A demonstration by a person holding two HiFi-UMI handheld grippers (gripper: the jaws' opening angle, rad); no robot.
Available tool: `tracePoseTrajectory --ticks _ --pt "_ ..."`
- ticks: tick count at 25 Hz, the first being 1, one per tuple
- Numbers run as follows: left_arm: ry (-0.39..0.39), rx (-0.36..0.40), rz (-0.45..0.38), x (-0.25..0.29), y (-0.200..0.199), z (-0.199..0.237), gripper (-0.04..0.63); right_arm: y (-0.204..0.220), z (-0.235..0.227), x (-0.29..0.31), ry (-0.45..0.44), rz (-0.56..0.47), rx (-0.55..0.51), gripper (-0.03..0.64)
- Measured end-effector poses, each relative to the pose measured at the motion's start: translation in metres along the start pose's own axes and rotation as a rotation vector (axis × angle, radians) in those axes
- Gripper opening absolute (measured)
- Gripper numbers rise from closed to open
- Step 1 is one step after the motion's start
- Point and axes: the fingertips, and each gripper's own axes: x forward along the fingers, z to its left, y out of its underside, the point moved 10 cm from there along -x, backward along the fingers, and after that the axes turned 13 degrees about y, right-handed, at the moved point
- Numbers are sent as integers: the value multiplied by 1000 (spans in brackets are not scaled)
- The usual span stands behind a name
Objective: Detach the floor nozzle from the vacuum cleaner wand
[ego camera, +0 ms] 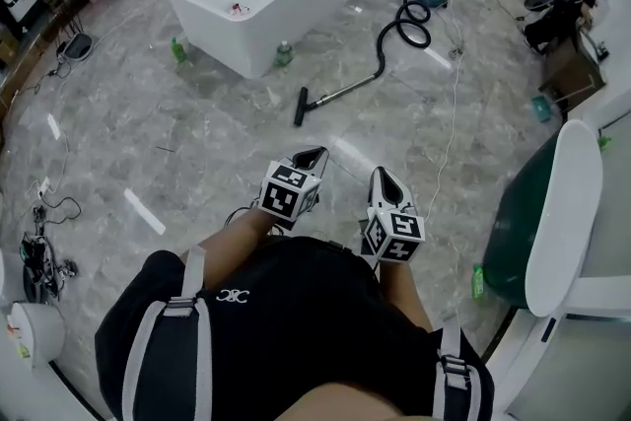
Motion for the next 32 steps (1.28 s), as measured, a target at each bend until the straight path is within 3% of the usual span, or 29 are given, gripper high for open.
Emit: tracePoseTrajectory --ticks 8,16,25,29,32 --pt "-7 43 54 52 -14 -4 9 -1 -50 28 28 6 50 6" --pt "41 56 66 105 -26 11 9 2 -81 59 78 34 68 6" --pt "92 20 52 180 -73 57 9 -31 -114 127 114 31 67 6" --pt "103 15 85 213 -85 90 9 -43 -121 173 125 48 68 6" --pt "120 -7 65 235 -110 118 9 -66 -126 209 125 47 45 6"
